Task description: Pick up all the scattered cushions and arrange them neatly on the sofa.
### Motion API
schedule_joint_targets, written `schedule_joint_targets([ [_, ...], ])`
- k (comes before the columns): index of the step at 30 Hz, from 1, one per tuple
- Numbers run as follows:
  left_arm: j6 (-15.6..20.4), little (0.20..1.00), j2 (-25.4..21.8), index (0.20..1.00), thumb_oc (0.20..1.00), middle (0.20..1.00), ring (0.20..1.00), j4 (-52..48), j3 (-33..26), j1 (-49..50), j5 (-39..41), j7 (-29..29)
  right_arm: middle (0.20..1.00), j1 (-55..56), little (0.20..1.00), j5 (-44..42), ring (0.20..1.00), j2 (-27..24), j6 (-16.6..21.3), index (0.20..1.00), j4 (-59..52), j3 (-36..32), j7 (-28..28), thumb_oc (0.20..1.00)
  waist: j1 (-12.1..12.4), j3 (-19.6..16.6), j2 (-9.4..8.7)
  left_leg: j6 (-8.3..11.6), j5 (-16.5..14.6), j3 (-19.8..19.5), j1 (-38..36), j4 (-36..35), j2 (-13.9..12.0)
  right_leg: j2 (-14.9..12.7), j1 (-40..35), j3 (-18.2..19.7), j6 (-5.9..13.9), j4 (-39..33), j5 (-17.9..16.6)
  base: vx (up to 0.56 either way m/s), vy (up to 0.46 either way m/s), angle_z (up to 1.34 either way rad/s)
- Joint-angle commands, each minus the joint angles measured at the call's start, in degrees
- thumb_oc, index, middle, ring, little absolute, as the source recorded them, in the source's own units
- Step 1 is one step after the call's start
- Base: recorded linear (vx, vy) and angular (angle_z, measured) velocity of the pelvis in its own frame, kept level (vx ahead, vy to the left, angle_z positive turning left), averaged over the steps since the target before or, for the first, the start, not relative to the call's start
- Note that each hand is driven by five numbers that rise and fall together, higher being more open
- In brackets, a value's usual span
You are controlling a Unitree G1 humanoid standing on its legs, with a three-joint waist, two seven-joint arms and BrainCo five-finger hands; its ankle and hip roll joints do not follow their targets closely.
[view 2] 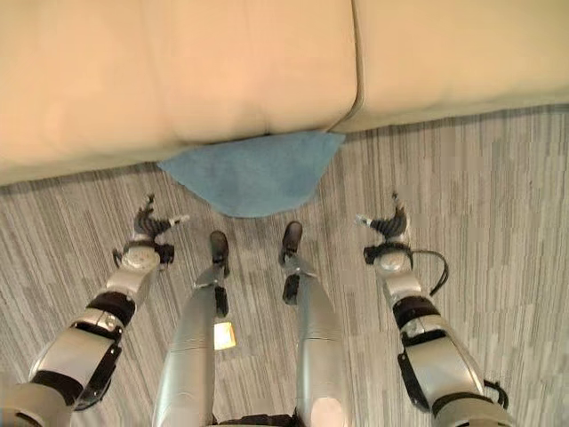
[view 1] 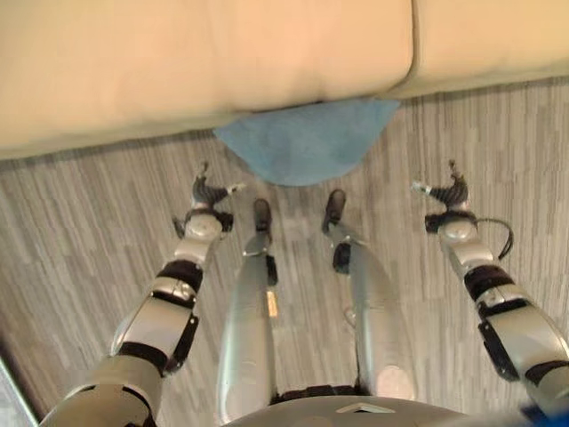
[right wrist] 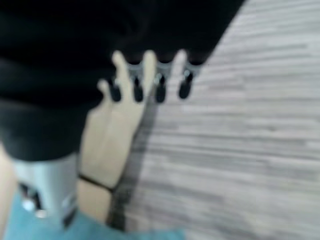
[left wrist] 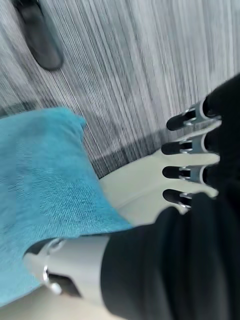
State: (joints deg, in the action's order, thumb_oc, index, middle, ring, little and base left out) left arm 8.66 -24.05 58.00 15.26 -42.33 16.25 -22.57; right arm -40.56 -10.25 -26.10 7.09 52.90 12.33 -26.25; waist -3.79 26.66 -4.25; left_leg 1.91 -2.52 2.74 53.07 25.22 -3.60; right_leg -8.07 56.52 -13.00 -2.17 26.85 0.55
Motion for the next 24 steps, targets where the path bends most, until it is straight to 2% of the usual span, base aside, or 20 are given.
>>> schedule_joint_targets([
  [1,1.70,1.000,0.50,1.000,1.000,1.000,1.000,0.18,-0.21,1.51,1.95,-2.91,1.000,1.18,1.000,-3.40,1.000,-3.47,2.40,1.000,-1.32,-0.03,-4.36,1.000,-0.12,-5.84,1.97,-0.07,-3.61,2.73,5.26,4.00,-2.01,-1.52,3.24,5.38,7.07,5.62,5.12,0.00,0.000,0.00],
  [5,2.28,1.000,0.94,1.000,1.000,1.000,1.000,-0.70,1.22,-3.64,3.99,-3.87,1.000,-4.57,1.000,-4.92,1.000,-4.43,3.68,1.000,-2.67,0.85,-6.49,1.000,-0.59,-6.13,2.63,-0.57,-4.70,2.48,12.84,8.19,-1.98,-1.12,10.95,6.33,6.83,10.27,6.35,0.05,-0.007,-0.05],
  [13,2.85,1.000,0.97,1.000,1.000,1.000,1.000,-3.03,4.58,-11.36,5.77,-4.47,1.000,-11.82,1.000,-7.52,1.000,-4.23,5.78,1.000,-5.06,2.84,-7.88,1.000,-1.15,-6.03,3.18,-1.33,-5.58,2.41,22.46,13.76,-1.66,-1.12,21.17,7.45,6.60,16.61,7.75,0.03,-0.010,-0.01],
  [24,3.43,1.000,1.67,1.000,1.000,1.000,1.000,-5.58,8.14,-18.72,6.12,-5.39,1.000,-17.81,1.000,-8.35,1.000,-1.60,6.50,1.000,-5.39,7.07,-7.32,1.000,-0.90,-6.20,3.84,-1.45,-5.02,1.85,29.01,16.37,-1.36,-0.96,28.05,8.39,6.59,20.22,7.74,0.00,-0.002,0.00],
])
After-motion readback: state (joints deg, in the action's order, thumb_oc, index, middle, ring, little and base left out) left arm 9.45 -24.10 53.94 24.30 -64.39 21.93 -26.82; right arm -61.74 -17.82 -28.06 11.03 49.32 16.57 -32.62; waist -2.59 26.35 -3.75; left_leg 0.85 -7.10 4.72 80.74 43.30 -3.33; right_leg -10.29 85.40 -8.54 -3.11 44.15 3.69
